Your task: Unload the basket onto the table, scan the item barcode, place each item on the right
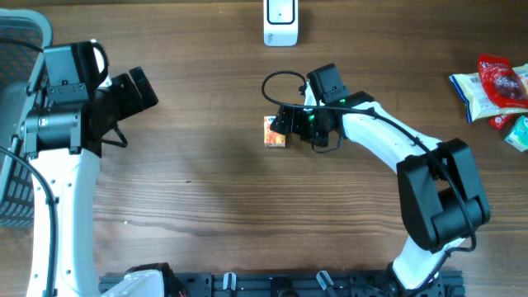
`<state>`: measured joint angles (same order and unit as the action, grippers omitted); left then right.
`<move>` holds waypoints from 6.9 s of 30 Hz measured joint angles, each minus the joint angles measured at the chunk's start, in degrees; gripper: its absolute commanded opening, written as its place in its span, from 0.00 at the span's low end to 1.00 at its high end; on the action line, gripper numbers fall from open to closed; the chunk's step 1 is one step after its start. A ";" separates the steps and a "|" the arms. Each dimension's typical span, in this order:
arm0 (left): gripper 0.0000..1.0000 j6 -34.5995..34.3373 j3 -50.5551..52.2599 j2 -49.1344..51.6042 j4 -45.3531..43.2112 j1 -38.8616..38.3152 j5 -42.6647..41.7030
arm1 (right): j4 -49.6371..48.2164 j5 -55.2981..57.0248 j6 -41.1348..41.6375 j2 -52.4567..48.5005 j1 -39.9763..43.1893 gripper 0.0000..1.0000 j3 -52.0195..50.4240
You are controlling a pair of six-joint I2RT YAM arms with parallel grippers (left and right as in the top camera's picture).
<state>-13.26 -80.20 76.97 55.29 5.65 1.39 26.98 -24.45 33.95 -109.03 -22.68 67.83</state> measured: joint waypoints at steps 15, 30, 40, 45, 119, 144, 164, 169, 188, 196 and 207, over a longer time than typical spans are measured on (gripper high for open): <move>1.00 0.00 0.00 0.00 0.02 0.00 0.00 | -2.82 -0.76 3.91 -4.35 0.02 0.59 0.66; 1.00 0.00 0.00 0.00 0.00 0.00 0.00 | -4.22 -3.78 8.92 -6.43 -1.66 0.04 1.16; 1.00 0.00 0.00 0.00 0.00 0.00 0.00 | 1.92 -1.22 3.43 -6.38 -1.79 0.04 4.11; 1.00 -0.02 0.00 0.00 0.00 0.00 0.00 | 8.55 10.29 -2.12 -4.28 -2.03 0.04 8.68; 1.00 0.00 0.00 0.00 0.00 0.00 0.00 | -10.38 54.60 -30.60 -29.79 -1.16 0.04 53.51; 1.00 0.00 0.00 0.00 0.00 0.00 0.00 | 29.16 57.05 -1.92 -13.68 43.17 0.04 48.94; 1.00 0.00 0.00 0.00 0.00 0.00 0.00 | 24.46 41.55 1.31 -12.39 50.64 1.00 38.82; 1.00 0.00 0.00 0.00 -0.02 0.00 0.00 | 25.79 37.16 1.64 -2.89 50.64 1.00 38.82; 1.00 0.00 0.00 0.00 0.00 0.00 0.00 | 44.61 27.19 1.77 22.47 23.45 1.00 33.97; 1.00 -0.02 0.00 0.00 0.00 0.00 0.00 | 47.04 32.13 1.42 22.75 8.94 1.00 31.08; 1.00 0.00 0.00 0.00 0.02 0.00 0.00 | 57.53 32.44 -0.85 33.29 1.07 1.00 30.93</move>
<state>-13.26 -80.20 76.97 55.31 5.65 1.39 84.51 7.99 33.10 -75.75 -21.61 98.76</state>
